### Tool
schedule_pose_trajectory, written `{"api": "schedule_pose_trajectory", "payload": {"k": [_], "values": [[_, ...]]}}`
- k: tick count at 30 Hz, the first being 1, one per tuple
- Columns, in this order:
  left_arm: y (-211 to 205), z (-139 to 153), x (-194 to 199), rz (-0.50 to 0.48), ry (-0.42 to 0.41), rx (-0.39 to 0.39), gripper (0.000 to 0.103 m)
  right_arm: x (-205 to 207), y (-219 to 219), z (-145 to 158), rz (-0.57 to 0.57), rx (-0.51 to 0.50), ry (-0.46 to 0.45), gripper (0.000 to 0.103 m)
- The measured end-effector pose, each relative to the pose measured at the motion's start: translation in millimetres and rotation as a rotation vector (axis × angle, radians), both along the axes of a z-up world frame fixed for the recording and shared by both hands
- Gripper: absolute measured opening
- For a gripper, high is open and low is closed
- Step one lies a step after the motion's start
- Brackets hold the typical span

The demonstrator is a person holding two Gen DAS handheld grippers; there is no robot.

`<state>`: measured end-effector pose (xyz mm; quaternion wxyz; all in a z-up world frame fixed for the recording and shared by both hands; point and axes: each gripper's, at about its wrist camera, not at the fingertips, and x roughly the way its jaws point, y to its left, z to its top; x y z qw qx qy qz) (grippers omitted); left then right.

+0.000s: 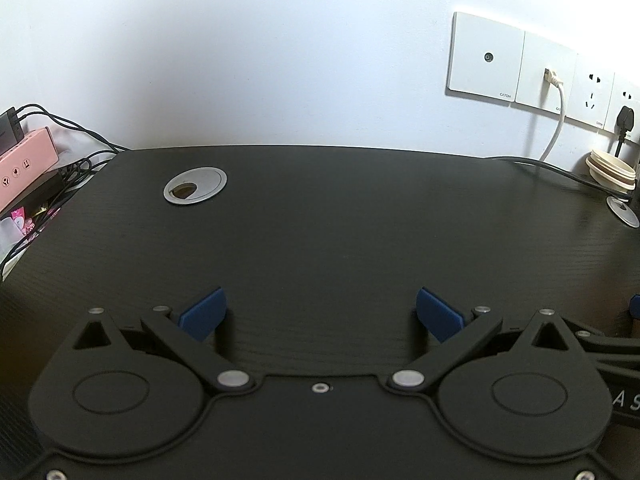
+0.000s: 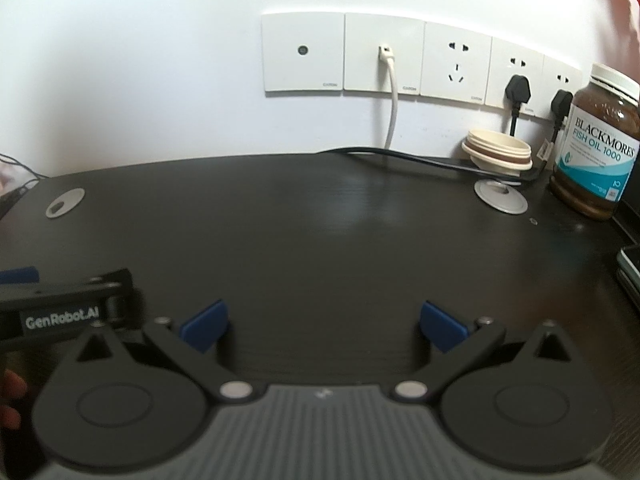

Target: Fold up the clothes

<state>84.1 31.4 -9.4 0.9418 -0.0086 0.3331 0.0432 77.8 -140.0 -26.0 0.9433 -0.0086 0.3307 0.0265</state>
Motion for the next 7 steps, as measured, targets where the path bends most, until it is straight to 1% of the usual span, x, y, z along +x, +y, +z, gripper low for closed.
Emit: {"api": "schedule_pose_trajectory", "payload": {"k": [7], "values": [[-1.2,0.2,-3.0,-0.003,0.001,-0.001,0.103,1.1,0.6,0.2,0.001,0.000,0.000,0.102]]}}
